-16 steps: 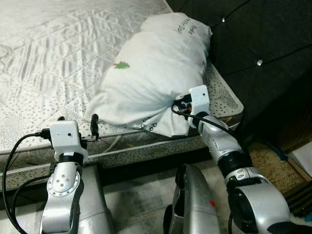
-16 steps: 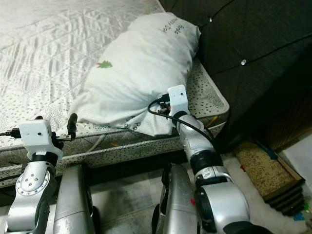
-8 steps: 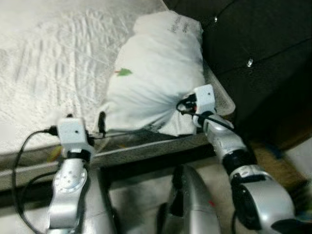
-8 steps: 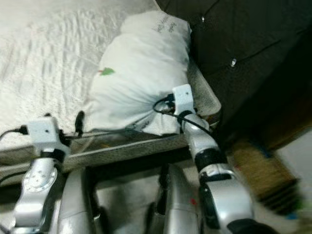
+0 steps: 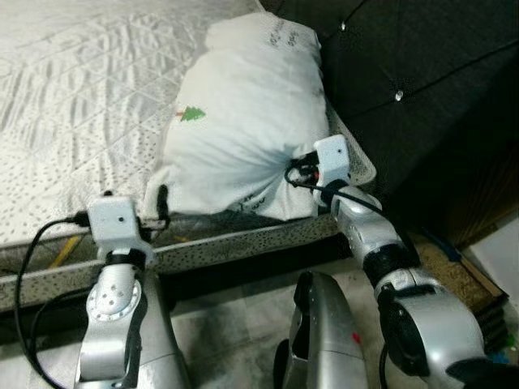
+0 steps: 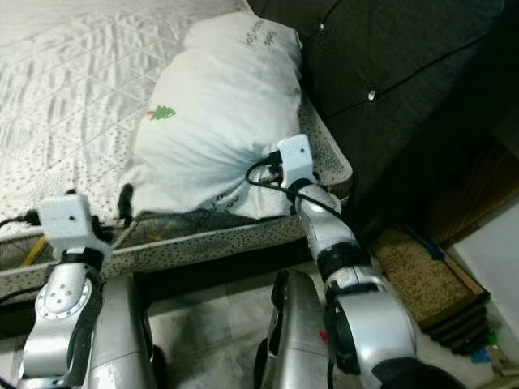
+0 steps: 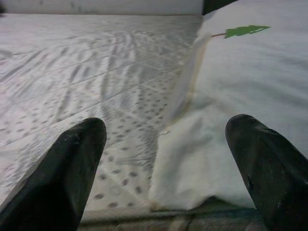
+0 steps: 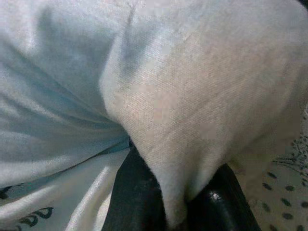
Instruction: Clean up the room
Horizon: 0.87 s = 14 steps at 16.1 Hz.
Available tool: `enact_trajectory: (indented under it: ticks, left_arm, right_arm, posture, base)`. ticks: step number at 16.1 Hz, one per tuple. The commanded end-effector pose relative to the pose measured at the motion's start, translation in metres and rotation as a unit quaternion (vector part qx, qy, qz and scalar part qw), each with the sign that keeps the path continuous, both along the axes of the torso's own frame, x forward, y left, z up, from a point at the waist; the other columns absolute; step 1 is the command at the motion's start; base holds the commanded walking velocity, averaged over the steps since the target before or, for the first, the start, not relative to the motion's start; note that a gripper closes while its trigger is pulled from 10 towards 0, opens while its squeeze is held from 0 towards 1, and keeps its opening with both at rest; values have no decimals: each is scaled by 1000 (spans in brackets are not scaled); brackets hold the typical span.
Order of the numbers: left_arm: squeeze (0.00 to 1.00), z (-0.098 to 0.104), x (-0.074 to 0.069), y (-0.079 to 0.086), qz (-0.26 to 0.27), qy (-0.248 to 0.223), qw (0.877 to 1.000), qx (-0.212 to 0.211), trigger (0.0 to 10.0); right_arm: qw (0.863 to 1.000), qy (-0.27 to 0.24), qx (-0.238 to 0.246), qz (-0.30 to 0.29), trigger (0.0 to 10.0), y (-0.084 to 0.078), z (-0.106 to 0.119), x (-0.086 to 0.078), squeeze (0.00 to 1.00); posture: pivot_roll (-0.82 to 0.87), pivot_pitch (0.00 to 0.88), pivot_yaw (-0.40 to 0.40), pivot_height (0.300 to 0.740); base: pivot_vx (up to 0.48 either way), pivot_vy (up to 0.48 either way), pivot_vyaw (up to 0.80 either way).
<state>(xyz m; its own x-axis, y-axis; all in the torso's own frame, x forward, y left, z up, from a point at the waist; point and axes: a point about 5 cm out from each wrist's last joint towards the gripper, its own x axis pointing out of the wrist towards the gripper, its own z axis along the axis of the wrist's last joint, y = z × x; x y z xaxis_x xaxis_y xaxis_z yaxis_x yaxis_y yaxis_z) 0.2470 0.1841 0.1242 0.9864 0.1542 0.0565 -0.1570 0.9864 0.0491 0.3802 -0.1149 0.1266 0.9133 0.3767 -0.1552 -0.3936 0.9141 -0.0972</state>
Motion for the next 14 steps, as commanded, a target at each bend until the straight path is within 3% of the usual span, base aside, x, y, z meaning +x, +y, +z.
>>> enact_trajectory:
  ticks: [1, 5, 8, 11, 14]
  left_arm:
    - [0, 2, -2, -1, -4, -1, 1000, 4, 10000]
    - [0, 0, -8, 1, 2, 3, 1000, 5, 10000]
    - [0, -1, -12, 1, 11, 8, 1000, 3, 10000]
    - [0, 0, -9, 3, 12, 8, 1000, 4, 10000]
    - [0, 0, -8, 3, 10, 8, 1000, 6, 10000]
  right_arm:
    - [999, -39, -6, 1, 0, -1, 22, 9, 0]
    - [994, -43, -92, -43, 0, -14, 49, 27, 0]
    - [984, -60, -130, -106, 0, -43, 72, 35, 0]
    - [976, -46, -134, -167, 0, -71, 67, 33, 0]
    - [970, -6, -125, -207, 0, -97, 42, 22, 0]
  posture:
    - [90, 96, -127, 499]
    - [106, 111, -149, 499]
    - [108, 113, -160, 499]
    - [105, 110, -157, 499]
    - [93, 106, -145, 499]
  base:
    - [0, 0, 0]
    - [0, 0, 0]
    - [0, 0, 0]
    - [0, 0, 0]
    - [0, 0, 0]
